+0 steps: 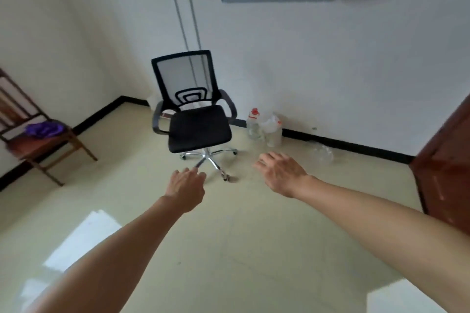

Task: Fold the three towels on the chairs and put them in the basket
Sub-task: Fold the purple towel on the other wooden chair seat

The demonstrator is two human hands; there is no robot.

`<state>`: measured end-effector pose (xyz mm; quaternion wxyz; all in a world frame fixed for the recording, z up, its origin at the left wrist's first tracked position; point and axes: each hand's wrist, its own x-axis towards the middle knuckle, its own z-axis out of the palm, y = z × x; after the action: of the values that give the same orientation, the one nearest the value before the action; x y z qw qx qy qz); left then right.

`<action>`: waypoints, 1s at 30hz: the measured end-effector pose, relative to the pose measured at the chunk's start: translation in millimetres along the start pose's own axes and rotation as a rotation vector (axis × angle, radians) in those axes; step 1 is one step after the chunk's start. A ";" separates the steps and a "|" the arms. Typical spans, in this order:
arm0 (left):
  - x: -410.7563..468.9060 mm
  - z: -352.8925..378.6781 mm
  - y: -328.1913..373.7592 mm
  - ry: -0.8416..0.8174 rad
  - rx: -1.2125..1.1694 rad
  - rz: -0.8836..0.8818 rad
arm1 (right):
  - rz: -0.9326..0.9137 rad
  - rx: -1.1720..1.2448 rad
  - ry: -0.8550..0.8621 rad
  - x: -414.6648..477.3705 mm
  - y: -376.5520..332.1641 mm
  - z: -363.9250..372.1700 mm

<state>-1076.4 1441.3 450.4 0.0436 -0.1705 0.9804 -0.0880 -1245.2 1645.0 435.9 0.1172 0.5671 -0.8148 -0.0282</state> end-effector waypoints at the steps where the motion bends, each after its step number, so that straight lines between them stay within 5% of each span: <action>1: -5.6 1.4 -22.2 -0.015 0.012 -0.036 | -0.032 -0.001 0.018 22.8 -13.9 0.1; 11: -88.1 50.1 -300.2 -0.108 -0.059 -0.491 | -0.413 0.021 0.100 284.7 -236.3 -11.7; 30: 64.1 110.3 -613.1 -0.048 -0.159 -0.895 | -0.778 -0.007 0.094 750.5 -362.7 49.5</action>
<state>-923.4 834.1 453.5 0.0108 -0.5825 0.8125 -0.0185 -1170.6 813.3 442.3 0.1367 0.8340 -0.5325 -0.0474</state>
